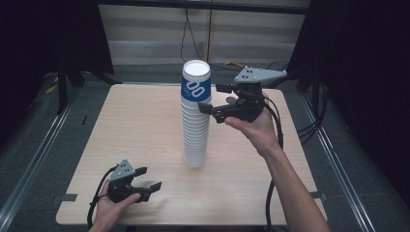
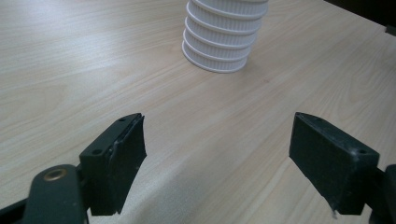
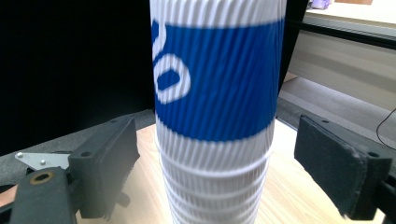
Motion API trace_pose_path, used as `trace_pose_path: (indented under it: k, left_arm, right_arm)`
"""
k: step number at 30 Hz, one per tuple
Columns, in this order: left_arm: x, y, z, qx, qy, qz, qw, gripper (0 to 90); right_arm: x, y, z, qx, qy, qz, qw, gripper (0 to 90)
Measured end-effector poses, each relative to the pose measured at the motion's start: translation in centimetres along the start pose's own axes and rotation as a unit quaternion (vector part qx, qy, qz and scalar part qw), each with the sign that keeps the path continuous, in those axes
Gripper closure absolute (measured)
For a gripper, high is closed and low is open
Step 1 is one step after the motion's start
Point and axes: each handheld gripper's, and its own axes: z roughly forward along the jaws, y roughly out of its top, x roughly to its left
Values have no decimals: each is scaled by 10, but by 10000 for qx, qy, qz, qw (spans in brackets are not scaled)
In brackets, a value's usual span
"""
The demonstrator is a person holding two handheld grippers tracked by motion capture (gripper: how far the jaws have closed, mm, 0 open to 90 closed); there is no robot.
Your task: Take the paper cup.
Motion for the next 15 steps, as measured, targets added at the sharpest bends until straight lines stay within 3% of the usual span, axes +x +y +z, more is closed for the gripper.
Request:
trace_pose_path:
  k: [15]
  left_arm:
    - [-1,-1,1,76,31,36,10000,187]
  right_arm:
    - [-2,25,20,-73,107,-60,9999,139]
